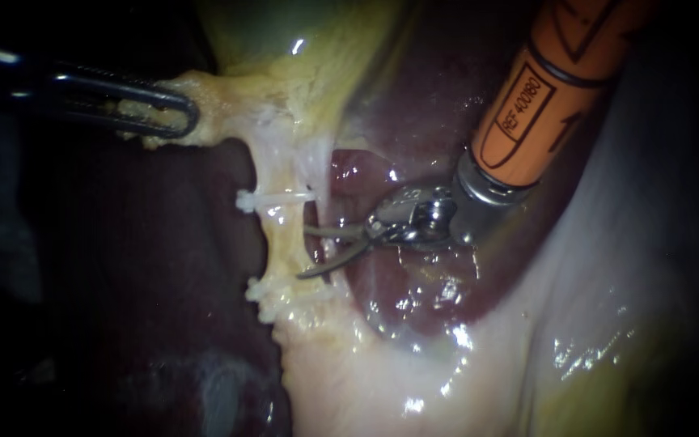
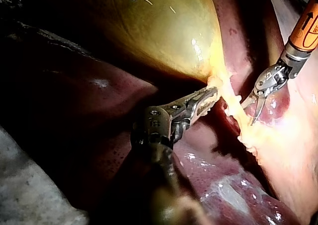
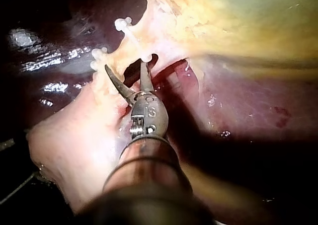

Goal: Go to the cutting position left tube

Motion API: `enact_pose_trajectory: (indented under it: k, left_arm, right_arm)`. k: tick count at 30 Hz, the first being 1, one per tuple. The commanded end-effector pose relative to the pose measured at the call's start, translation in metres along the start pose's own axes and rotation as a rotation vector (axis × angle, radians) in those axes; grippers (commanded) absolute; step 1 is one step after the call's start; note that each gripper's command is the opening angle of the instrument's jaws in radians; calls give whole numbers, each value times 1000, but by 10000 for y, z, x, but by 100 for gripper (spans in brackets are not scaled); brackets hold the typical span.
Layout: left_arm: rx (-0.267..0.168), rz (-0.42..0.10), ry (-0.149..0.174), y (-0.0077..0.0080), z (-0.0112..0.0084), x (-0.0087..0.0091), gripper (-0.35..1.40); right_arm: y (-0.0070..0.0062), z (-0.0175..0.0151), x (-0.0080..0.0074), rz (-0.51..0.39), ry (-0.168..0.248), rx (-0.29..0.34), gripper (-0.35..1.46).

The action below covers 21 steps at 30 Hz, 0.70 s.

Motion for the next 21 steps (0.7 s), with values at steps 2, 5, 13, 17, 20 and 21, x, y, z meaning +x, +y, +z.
enact_pose_trajectory:
  k: [2, 5, 13, 17, 20, 21]
  left_arm:
    - [1, 0, 1, 0, 0, 0, -35]
    - [1, 0, 1, 0, 1, 0, -35]
    - [-1, 0, 0, 0, 2, -1, -35]
    - [-1, 0, 0, 0, 2, -1, -35]
    - [-1, 0, 0, 0, 2, -1, -35]
    - [-1, 0, 0, 0, 2, -1, -35]
  right_arm:
    - [0, 3, 2, 4, 13, 6, 143]
    - [2, 9, 5, 20, 32, 13, 143]
    - [8, 35, 4, 18, 49, 7, 143]
    - [10, 41, 6, 22, 65, 13, 143]
    - [11, 45, 11, 22, 84, 21, 143]
    - [11, 47, 12, 21, 92, 25, 143]
